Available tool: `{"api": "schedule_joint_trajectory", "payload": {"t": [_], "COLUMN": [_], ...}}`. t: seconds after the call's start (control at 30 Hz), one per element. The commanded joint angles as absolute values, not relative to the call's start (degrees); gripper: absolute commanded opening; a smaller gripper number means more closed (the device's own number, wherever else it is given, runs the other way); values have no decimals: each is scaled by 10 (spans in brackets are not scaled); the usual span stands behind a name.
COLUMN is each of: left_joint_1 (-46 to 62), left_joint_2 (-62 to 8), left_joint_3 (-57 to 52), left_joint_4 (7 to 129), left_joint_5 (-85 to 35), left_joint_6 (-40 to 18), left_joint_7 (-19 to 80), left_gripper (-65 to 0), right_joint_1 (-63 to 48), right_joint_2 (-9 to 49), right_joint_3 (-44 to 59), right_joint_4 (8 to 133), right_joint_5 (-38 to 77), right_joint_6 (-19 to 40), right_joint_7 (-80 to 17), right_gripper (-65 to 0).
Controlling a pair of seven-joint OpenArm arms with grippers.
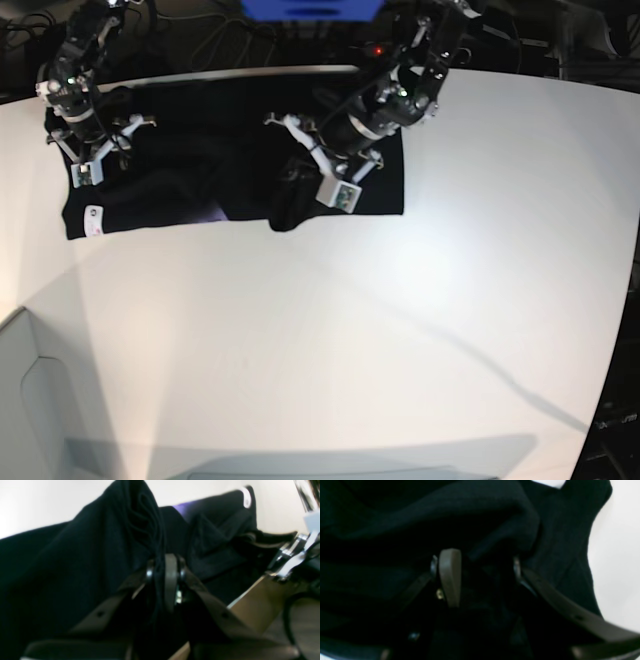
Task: Fold the T-shirt properly
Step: 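Lift the strip end with the left gripper and fold it toward the right gripper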
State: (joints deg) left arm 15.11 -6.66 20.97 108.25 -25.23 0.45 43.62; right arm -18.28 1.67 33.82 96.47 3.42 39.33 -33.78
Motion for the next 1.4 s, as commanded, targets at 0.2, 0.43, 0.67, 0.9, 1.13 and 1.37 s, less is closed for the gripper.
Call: {"api": "schedule_joint_trajectory", "payload": {"t": [0.2, 0.43, 0.67, 0.9, 1.13, 1.37], "left_joint_1": [94, 56, 32, 9, -2, 0], "left_joint_2": [-59, -58, -26, -15, 1, -3], "left_joint_3": [313, 370, 379, 398, 398, 394], "left_joint_4": [1052, 1014, 983, 944, 917, 955], "left_joint_5": [-176, -165, -162, -162, -166, -167], "left_joint_6": [4, 4, 4, 4, 4, 3], "left_joint_7": [425, 424, 424, 424, 430, 425], "left_gripper": [-650, -650, -650, -650, -568, -155], "right_joint_1": [-183, -183, -183, -183, -183, -183], "right_joint_2": [29, 29, 29, 34, 37, 37], "right_joint_3": [340, 340, 340, 340, 340, 340], "right_joint_4": [969, 969, 969, 969, 969, 969], "right_joint_5": [32, 32, 32, 32, 32, 32], "right_joint_6": [400, 400, 400, 400, 400, 400], "right_joint_7": [-341, -341, -341, -341, -342, -342], "right_gripper": [-409, -410, -411, -412, -412, -412]}}
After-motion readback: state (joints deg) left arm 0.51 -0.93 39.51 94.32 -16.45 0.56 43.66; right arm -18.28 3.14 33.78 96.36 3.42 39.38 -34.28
